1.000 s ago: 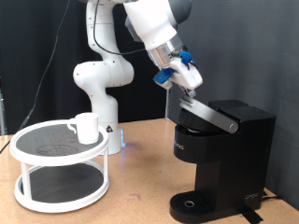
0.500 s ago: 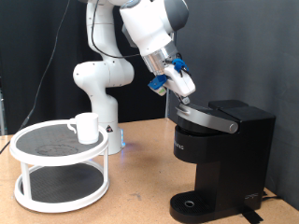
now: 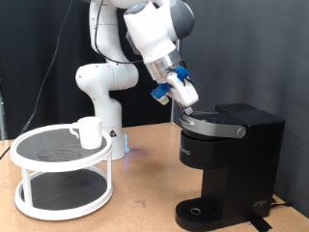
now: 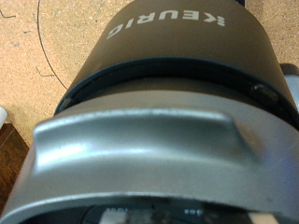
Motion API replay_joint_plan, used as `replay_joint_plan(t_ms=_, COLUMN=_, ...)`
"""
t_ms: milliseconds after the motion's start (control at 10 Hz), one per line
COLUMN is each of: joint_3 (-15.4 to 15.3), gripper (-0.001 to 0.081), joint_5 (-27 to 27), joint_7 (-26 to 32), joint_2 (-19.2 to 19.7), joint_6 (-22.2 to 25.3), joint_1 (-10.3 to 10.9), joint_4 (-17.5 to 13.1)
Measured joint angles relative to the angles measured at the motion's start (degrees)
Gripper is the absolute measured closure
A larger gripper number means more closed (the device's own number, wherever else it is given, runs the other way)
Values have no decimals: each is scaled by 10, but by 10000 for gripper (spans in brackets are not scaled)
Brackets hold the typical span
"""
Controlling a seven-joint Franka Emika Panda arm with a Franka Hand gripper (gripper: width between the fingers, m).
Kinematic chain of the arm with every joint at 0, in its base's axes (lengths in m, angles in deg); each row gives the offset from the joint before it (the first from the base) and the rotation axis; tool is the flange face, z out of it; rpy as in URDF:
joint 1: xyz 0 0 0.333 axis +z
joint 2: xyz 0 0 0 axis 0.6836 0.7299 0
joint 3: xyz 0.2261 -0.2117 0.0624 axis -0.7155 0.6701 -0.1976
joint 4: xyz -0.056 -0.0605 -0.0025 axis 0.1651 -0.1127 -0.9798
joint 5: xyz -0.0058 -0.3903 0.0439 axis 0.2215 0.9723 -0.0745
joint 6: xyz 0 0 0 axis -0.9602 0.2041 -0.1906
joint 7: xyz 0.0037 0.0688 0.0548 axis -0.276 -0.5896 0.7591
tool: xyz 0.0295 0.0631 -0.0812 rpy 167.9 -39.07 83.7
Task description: Make a cup of coffee with the keurig machine
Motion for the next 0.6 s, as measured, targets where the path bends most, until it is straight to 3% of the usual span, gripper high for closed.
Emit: replay_joint_plan(t_ms=600, joint_3=1, gripper=806, joint_5=-8, joint_7=12, joint_2=5, joint_6=-21, joint_1=0, joint_4=20)
